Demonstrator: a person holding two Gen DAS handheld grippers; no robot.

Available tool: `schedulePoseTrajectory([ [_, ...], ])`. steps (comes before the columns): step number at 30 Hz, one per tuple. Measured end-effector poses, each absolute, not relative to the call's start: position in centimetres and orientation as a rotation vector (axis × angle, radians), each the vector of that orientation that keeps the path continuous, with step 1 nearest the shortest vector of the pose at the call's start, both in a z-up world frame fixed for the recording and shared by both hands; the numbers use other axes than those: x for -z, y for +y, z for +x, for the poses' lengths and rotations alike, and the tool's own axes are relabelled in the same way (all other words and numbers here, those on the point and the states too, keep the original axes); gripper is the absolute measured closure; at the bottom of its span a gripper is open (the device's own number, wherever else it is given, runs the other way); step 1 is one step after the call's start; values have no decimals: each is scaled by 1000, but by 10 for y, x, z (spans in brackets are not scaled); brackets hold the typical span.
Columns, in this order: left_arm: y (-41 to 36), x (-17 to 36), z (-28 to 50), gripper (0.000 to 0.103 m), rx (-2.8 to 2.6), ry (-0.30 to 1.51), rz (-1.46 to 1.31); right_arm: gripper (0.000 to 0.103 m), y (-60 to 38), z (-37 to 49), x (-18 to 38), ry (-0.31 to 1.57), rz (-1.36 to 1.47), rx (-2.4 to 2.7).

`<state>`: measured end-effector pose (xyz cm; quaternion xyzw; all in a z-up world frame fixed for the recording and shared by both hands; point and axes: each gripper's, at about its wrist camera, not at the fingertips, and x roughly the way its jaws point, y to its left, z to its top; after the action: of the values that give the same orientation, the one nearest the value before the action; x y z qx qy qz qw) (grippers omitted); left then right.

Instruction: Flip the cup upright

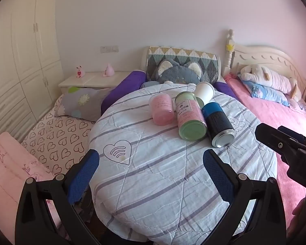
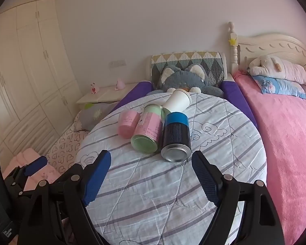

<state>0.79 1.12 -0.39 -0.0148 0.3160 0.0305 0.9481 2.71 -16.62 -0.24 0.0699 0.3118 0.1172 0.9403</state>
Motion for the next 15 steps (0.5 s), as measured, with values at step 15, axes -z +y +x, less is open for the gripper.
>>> schedulePoseTrajectory([
  [15, 10, 8, 26, 0, -62, 670, -7, 20, -166, 41, -6, 676, 134, -243],
])
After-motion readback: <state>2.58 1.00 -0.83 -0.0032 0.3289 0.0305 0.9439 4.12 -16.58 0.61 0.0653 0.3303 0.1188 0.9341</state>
